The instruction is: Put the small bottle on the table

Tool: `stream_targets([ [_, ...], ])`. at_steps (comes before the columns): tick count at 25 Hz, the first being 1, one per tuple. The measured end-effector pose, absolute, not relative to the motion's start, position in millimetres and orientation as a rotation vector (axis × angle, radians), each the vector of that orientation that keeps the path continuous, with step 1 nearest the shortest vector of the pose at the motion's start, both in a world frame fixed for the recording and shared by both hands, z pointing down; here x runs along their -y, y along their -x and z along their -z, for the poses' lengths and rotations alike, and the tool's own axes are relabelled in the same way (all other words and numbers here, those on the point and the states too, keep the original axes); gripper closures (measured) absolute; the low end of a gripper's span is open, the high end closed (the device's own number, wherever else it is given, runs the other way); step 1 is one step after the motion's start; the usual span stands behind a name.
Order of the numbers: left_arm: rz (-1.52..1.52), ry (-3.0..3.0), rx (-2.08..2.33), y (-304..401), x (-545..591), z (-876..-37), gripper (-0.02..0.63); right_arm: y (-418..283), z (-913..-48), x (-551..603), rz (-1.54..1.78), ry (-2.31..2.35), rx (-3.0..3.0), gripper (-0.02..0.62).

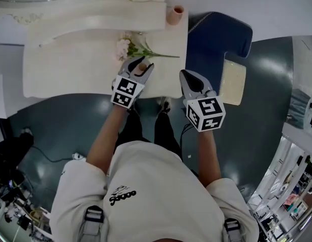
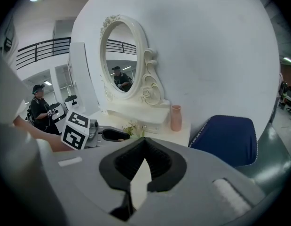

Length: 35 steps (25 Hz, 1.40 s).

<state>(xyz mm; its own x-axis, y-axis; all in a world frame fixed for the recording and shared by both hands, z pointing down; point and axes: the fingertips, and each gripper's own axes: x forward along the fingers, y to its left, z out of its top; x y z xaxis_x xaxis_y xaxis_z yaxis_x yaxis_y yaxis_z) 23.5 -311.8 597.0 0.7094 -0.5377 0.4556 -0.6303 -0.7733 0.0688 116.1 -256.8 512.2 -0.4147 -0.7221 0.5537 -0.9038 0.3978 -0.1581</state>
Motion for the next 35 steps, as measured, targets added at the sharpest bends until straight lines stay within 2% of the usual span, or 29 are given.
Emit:
stream_targets([
  [9, -0.484, -2.733, 0.962, -12, 303, -549, 0.454, -115, -473, 254, -0.499, -1.429, 2.296, 0.592],
  [17, -0.423, -2.809, 1.075, 27, 314, -473, 0.587, -106, -414, 267, -0.33, -1.456, 2.369, 0.592],
  [35, -0.271, -2.943, 1.298, 79, 318, -325, 0.588, -53, -320, 287, -0.019, -1.361, 2.54, 0.592],
])
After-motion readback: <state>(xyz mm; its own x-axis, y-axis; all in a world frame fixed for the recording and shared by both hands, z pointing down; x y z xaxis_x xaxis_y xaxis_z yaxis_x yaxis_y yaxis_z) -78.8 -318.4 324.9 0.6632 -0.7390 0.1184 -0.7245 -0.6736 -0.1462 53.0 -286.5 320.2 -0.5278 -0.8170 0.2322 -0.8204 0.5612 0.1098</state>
